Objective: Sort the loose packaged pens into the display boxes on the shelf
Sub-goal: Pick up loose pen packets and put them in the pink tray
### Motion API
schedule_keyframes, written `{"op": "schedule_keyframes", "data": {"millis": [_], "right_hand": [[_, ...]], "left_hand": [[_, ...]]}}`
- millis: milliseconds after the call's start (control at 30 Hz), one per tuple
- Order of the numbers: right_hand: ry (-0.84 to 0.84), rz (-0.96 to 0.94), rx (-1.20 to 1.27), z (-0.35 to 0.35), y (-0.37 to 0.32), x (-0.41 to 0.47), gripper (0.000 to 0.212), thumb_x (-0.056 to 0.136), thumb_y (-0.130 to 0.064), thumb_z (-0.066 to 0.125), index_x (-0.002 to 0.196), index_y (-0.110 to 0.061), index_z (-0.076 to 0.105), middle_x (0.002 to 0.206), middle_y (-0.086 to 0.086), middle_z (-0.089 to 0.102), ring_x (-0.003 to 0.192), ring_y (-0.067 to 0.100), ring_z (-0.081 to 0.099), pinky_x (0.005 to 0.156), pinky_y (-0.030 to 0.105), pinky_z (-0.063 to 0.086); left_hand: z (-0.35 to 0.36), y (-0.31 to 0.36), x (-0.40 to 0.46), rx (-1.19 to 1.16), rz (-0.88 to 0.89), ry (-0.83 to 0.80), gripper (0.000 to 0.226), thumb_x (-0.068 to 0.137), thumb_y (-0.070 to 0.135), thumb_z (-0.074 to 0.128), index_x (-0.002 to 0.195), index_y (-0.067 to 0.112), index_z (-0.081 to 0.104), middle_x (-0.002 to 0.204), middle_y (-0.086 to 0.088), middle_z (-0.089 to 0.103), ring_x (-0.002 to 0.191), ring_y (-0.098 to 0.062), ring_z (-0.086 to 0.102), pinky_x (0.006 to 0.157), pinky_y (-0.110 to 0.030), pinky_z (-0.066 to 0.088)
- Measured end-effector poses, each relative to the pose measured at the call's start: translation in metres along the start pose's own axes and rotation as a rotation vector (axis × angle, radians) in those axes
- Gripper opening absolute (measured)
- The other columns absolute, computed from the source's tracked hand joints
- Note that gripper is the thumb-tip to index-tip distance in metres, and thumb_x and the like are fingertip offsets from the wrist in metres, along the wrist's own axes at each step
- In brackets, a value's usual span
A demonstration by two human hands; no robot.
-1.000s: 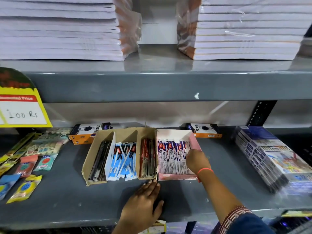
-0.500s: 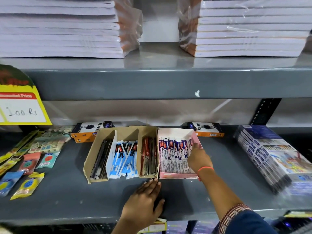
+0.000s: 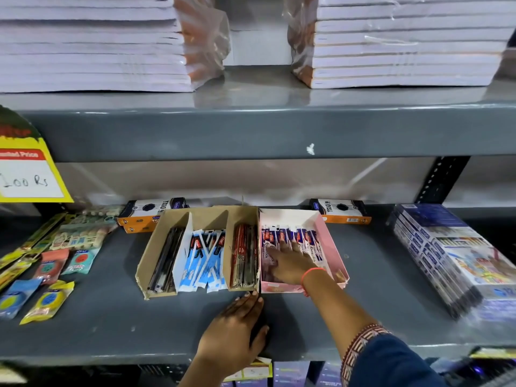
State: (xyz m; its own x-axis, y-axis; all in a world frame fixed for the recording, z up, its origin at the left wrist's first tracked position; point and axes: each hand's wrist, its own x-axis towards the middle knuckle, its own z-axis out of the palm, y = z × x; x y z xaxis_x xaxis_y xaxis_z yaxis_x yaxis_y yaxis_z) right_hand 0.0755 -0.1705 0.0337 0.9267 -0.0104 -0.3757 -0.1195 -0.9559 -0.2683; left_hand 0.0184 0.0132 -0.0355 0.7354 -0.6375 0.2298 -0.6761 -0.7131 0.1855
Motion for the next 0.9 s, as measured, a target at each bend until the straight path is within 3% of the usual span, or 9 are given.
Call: {"op": "schedule_keyframes", "data": {"millis": [367,533,900], "right_hand": [[0.063,0.080,-0.050,0.004,0.032,0.000,0.072,0.094,-0.049,0.038,0.152,-0.023,0.006,0.162,0.009,-0.001,0.149,0.031,0.003,0.119,0.052,0.014],[0.062,0.091,-0.030,0.002,0.028,-0.004,0.072,0.095,-0.054,0.028,0.153,-0.020,0.005,0.162,0.008,-0.003,0.150,0.029,0.000,0.119,0.050,0.010],[0.033,0.165,-0.061,0.005,0.019,-0.003,0.066,0.093,-0.059,0.026,0.151,-0.032,0.011,0.162,0.005,-0.008,0.148,0.036,-0.008,0.115,0.060,0.008]], "left_hand": [[-0.002,0.003,-0.002,0.030,-0.017,-0.014,0.073,0.097,0.050,0.006,0.108,0.022,0.072,0.113,0.007,0.067,0.105,-0.008,0.061,0.089,-0.020,0.043],[-0.005,0.003,-0.004,0.023,-0.035,-0.023,0.073,0.097,0.051,0.005,0.107,0.024,0.072,0.114,0.011,0.066,0.105,-0.005,0.060,0.089,-0.017,0.041],[-0.017,-0.039,-0.044,0.048,-0.035,-0.037,0.073,0.098,0.050,0.004,0.103,0.026,0.074,0.110,0.012,0.067,0.101,-0.004,0.062,0.083,-0.015,0.044]]}}
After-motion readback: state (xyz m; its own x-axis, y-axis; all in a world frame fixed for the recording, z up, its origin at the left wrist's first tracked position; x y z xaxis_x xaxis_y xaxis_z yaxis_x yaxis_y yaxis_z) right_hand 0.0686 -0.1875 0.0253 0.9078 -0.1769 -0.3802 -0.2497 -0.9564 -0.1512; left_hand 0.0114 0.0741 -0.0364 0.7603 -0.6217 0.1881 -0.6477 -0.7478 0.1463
